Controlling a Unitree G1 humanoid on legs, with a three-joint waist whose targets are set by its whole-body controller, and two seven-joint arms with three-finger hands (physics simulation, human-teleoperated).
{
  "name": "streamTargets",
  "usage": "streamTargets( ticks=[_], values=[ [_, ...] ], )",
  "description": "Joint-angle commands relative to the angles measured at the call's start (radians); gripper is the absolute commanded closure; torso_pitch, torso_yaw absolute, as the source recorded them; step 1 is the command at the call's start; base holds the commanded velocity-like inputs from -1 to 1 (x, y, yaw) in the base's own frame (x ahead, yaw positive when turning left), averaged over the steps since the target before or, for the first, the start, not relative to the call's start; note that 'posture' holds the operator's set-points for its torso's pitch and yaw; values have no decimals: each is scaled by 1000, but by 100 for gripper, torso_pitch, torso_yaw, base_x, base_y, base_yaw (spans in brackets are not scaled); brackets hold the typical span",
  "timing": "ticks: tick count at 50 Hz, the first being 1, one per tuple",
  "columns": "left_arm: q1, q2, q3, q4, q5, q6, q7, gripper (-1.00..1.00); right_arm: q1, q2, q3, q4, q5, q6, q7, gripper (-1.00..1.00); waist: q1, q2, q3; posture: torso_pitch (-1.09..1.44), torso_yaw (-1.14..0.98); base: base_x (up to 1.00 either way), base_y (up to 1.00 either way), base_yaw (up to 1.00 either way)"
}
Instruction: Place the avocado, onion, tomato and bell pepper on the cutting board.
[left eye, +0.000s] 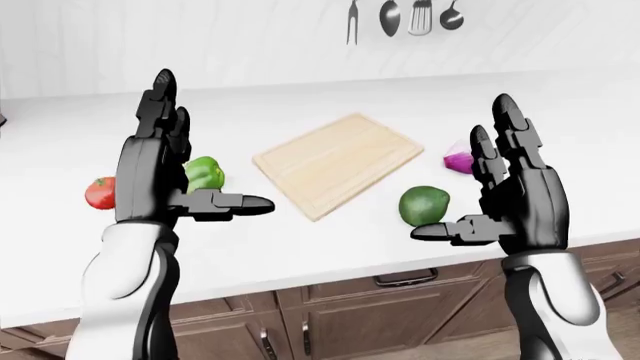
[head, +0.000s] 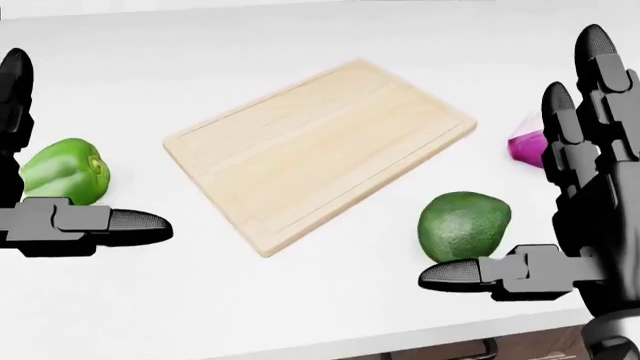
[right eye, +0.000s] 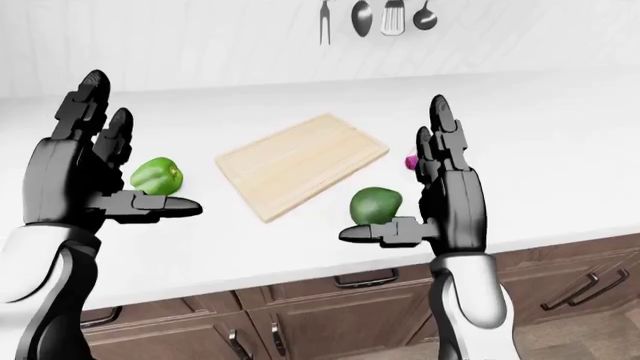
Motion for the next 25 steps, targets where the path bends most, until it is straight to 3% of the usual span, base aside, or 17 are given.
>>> streamTargets(
  ticks=[1,7,9,10,11,12,13,15,19,20,22,25],
  values=[
    [-27,15,19,-29,7,-27,6,-100,-26,-4,9,-36,0,-23,1,-100,4,-9,-21,0,0,13,0,0],
    [-35,15,17,-26,7,-26,8,-100,-27,-3,5,-42,4,-18,3,-100,0,51,-5,0,0,13,0,0],
    [-34,14,14,-23,9,-30,9,-100,-28,-4,5,-41,3,-17,3,-100,-5,96,-14,0,0,13,0,0],
    [-34,14,14,-22,9,-31,9,-100,-27,-5,4,-42,3,-18,4,-100,-5,134,-28,0,0,14,0,0],
    [-35,14,14,-22,9,-30,9,-100,-25,-4,2,-40,4,-20,4,-100,6,100,-23,0,0,12,0,0],
    [-35,14,15,-24,9,-29,9,-100,-27,-3,2,-38,4,-21,2,-100,4,108,-20,0,0,13,0,0],
    [-33,14,15,-24,9,-30,9,-100,-31,1,1,-36,11,-26,-1,-100,7,100,5,0,0,0,0,0],
    [-34,14,17,-26,8,-28,8,-100,-35,-1,1,-28,11,-30,-5,-100,0,78,-24,0,0,0,0,0],
    [-35,17,21,-21,7,-31,7,-100,-39,-7,7,-25,7,-33,-8,-100,11,8,-10,0,0,0,0,0],
    [-36,18,23,-21,6,-30,7,-100,-40,-9,5,-28,8,-31,-7,-100,11,32,-10,0,0,0,0,0],
    [-36,19,23,-16,5,-33,8,-100,-35,-15,10,-37,5,-37,5,-100,9,28,-27,0,0,0,0,0],
    [-41,22,28,-20,0,-26,7,-100,-38,-13,9,-48,-1,-25,9,-100,8,33,-32,0,0,0,0,0]
  ],
)
